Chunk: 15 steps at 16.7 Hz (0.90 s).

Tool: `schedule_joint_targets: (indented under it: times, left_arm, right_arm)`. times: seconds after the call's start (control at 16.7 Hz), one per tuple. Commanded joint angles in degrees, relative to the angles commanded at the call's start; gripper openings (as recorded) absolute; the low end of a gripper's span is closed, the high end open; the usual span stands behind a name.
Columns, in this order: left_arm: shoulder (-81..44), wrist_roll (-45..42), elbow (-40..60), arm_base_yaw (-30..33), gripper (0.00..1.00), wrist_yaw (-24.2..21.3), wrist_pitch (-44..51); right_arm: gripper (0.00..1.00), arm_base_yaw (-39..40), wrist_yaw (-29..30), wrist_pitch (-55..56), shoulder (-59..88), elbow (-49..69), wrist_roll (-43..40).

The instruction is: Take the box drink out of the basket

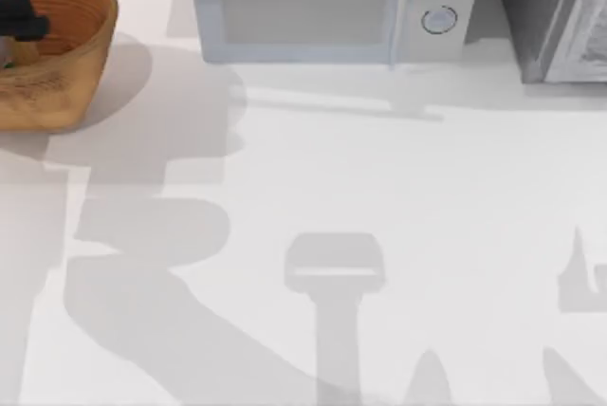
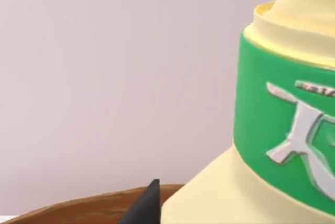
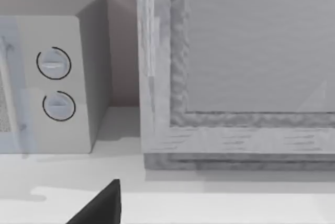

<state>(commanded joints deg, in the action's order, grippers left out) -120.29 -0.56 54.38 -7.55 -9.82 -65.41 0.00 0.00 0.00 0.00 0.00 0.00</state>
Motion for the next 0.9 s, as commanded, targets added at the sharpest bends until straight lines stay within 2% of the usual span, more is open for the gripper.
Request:
schedule_joint_targets:
  times: [0.12,0.18,0.72,0.9]
  left_arm:
    - [0.0,0.0,0.0,0.0,0.02,0.0,0.0]
    - [0.0,0.0,0.0,0.0,0.0,0.0,0.0]
    - [1.3,-0.2,0.0,-0.3,0.0,0.0,0.2]
    - [2.5,0.1,0.7,-0.4,0.0,0.0,3.5]
  right_arm:
    - [1.0,0.0,0.0,0.0,0.0,0.0,0.0]
    - [1.0,0.0,0.0,0.0,0.0,0.0,0.0]
    - [1.0,0.0,0.0,0.0,0.0,0.0,0.0]
    - [1.0,0.0,0.0,0.0,0.0,0.0,0.0]
